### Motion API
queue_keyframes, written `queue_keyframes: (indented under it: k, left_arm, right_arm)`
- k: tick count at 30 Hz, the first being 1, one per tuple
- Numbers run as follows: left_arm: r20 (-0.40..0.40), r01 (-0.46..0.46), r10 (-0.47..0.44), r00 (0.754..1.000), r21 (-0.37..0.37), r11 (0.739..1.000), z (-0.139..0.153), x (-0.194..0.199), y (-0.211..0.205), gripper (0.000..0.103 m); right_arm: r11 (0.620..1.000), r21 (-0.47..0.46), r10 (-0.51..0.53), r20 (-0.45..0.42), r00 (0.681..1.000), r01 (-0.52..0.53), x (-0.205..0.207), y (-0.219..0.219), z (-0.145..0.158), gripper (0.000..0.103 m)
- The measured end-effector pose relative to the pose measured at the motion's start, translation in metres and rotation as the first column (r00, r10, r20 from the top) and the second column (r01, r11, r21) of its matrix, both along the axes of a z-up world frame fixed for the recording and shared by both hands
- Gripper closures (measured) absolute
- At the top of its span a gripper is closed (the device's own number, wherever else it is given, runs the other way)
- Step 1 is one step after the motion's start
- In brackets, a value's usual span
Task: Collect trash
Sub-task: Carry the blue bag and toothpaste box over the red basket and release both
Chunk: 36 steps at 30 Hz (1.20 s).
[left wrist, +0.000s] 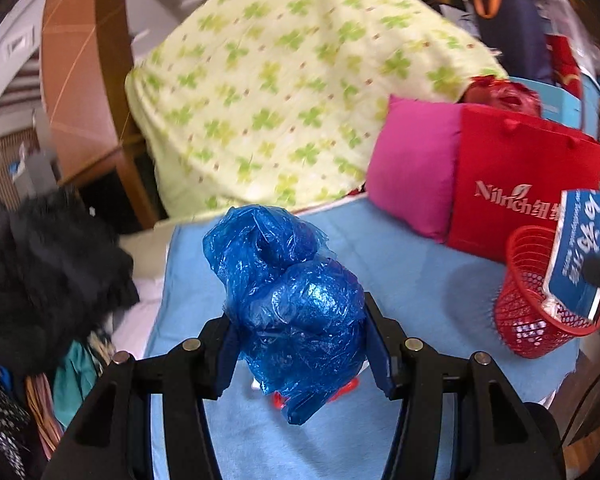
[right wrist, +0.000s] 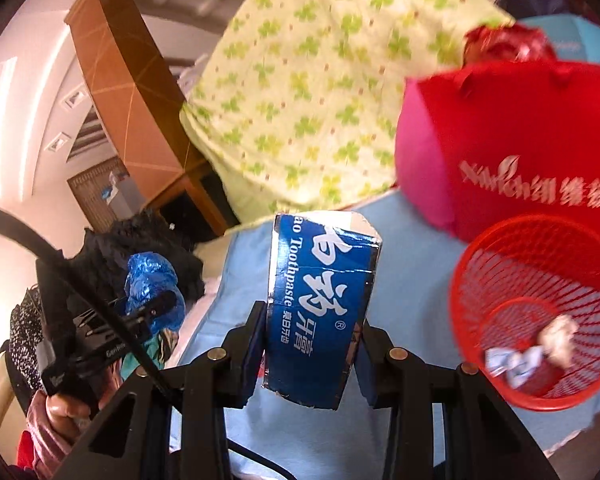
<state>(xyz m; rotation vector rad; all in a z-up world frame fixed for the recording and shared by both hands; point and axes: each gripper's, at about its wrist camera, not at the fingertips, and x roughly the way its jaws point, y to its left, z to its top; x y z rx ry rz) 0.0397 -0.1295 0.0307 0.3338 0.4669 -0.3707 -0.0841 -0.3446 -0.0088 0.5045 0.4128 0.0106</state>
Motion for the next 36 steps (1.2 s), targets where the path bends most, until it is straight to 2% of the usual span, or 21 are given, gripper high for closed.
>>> queue_keyframes:
  k: [4,10,17,26,36]
  left_arm:
    - [0.05,0.039,-0.041,0.998,0.027,0.999,0.011,-0.022,-0.022,0.046]
    - [0.109,0.085,-0.092,0.99,0.062,0.994,0.02,-0.05,-0.052,0.046]
    - [0.141,0.122,-0.136,0.981,0.101,0.987,0.022,-0.071,-0.078,0.046]
    - [0.135,0.176,-0.197,0.971,0.151,0.973,0.015,-0.074,-0.117,0.045]
    - [0.108,0.25,-0.275,0.955,0.199,0.947,0.0,-0.07,-0.172,0.045]
  right_arm:
    - [0.999,-0.009,-0.045,0.041,0.998,0.045,-0.028,-0.013,0.013,0.061]
    - [0.996,-0.008,-0.087,0.067,0.994,0.088,-0.048,-0.027,0.016,0.061]
    - [0.992,-0.026,-0.122,0.085,0.989,0.125,-0.064,-0.037,0.016,0.061]
    - [0.983,-0.008,-0.181,0.081,0.98,0.182,-0.072,-0.062,0.005,0.061]
    - [0.964,0.067,-0.262,0.039,0.964,0.259,-0.075,-0.11,-0.022,0.06]
